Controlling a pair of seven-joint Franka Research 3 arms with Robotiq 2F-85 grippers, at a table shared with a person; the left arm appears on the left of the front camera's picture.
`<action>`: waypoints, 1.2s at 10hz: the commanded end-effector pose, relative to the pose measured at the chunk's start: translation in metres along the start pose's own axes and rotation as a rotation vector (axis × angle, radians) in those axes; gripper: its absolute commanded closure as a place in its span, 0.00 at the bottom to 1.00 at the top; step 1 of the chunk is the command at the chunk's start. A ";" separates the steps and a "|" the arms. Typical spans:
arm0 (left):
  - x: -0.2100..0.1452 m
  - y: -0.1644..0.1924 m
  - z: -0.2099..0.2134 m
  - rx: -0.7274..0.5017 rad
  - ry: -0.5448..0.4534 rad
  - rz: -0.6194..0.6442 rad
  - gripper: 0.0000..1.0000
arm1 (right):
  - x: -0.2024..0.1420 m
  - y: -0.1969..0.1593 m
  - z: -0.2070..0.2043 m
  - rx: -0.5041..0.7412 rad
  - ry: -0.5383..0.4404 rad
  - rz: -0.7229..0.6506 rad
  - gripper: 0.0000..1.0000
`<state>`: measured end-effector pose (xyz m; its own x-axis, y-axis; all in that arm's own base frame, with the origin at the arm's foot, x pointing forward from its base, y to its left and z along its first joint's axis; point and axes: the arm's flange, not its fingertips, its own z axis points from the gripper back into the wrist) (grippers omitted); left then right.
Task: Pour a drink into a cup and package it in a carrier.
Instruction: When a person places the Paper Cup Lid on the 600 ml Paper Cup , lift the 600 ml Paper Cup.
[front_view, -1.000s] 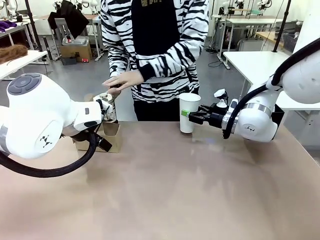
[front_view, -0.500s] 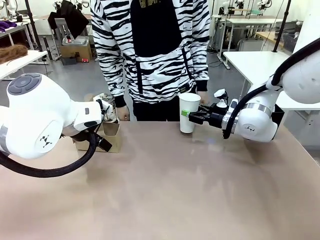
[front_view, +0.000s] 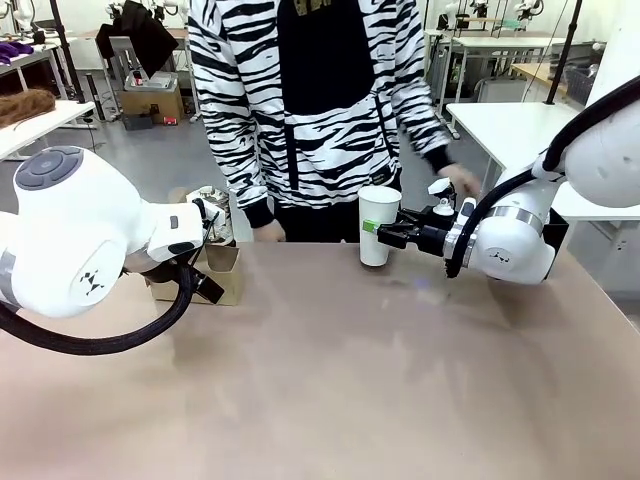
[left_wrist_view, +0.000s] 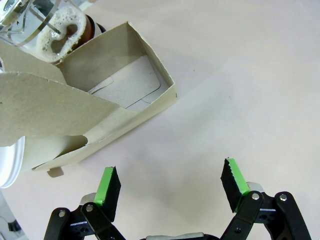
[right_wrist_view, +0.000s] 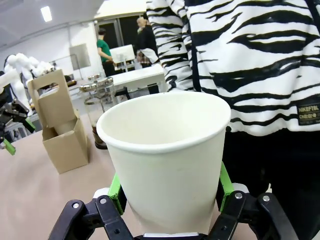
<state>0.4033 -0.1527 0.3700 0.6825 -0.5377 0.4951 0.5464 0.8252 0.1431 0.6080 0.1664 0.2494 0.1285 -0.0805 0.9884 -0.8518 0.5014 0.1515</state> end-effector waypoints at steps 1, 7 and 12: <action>0.000 0.001 0.000 -0.003 -0.002 0.003 0.00 | 0.002 0.002 -0.001 -0.004 -0.009 -0.006 0.19; 0.000 0.001 0.000 -0.003 -0.002 0.003 0.00 | 0.002 0.002 -0.001 -0.004 -0.009 -0.006 0.19; 0.000 0.001 0.000 -0.003 -0.002 0.003 0.00 | 0.002 0.002 -0.001 -0.004 -0.009 -0.006 0.19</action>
<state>0.4033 -0.1527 0.3700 0.6825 -0.5377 0.4951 0.5464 0.8252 0.1431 0.6080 0.1664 0.2494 0.1284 -0.0805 0.9884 -0.8518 0.5014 0.1515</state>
